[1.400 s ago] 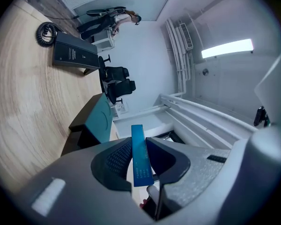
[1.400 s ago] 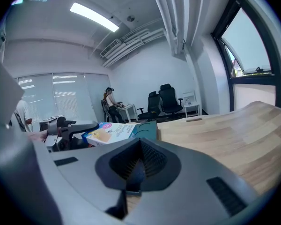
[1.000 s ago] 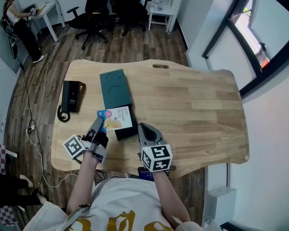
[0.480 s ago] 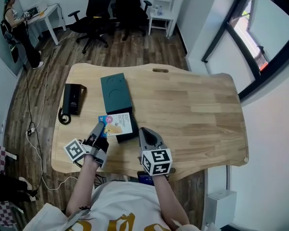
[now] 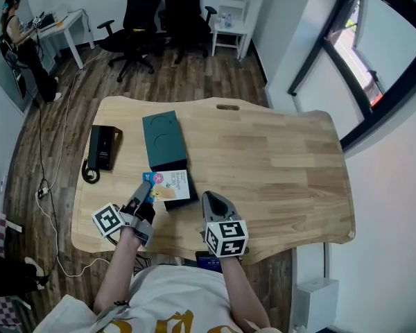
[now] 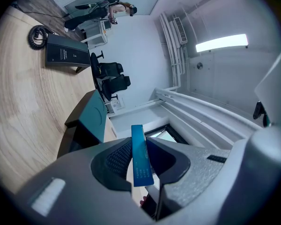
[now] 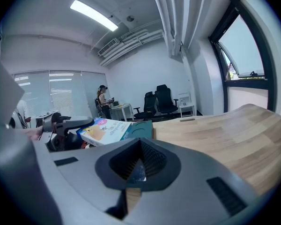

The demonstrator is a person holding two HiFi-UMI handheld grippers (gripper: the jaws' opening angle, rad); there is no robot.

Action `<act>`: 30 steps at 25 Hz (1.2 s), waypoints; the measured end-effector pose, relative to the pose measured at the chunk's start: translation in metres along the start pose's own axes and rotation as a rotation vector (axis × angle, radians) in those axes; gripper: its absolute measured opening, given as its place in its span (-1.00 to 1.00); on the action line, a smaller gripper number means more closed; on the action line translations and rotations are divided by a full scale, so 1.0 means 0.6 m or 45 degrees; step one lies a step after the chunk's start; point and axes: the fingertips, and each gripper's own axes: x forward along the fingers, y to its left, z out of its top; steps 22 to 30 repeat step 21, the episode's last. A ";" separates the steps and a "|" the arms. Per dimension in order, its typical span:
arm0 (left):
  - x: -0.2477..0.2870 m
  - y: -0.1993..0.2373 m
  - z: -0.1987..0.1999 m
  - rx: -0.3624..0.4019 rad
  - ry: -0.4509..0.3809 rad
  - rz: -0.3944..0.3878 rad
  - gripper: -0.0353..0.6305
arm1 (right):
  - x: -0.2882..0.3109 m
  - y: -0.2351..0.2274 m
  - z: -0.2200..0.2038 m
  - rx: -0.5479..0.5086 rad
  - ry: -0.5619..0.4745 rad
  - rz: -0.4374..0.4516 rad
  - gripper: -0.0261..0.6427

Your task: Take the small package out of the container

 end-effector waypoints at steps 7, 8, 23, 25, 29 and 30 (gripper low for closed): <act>0.010 -0.002 -0.002 0.004 0.004 -0.004 -0.60 | 0.006 0.002 0.007 -0.006 -0.012 0.026 -0.91; 0.013 -0.002 -0.001 0.004 0.006 -0.005 -0.60 | 0.008 0.002 0.008 -0.007 -0.013 0.030 -0.91; 0.031 0.016 0.014 0.000 -0.002 0.008 -0.61 | 0.024 -0.009 0.028 -0.006 -0.051 0.034 -0.91; 0.031 0.016 0.014 0.000 -0.002 0.008 -0.61 | 0.024 -0.009 0.028 -0.006 -0.051 0.034 -0.91; 0.031 0.016 0.014 0.000 -0.002 0.008 -0.61 | 0.024 -0.009 0.028 -0.006 -0.051 0.034 -0.91; 0.031 0.016 0.014 0.000 -0.002 0.008 -0.61 | 0.024 -0.009 0.028 -0.006 -0.051 0.034 -0.91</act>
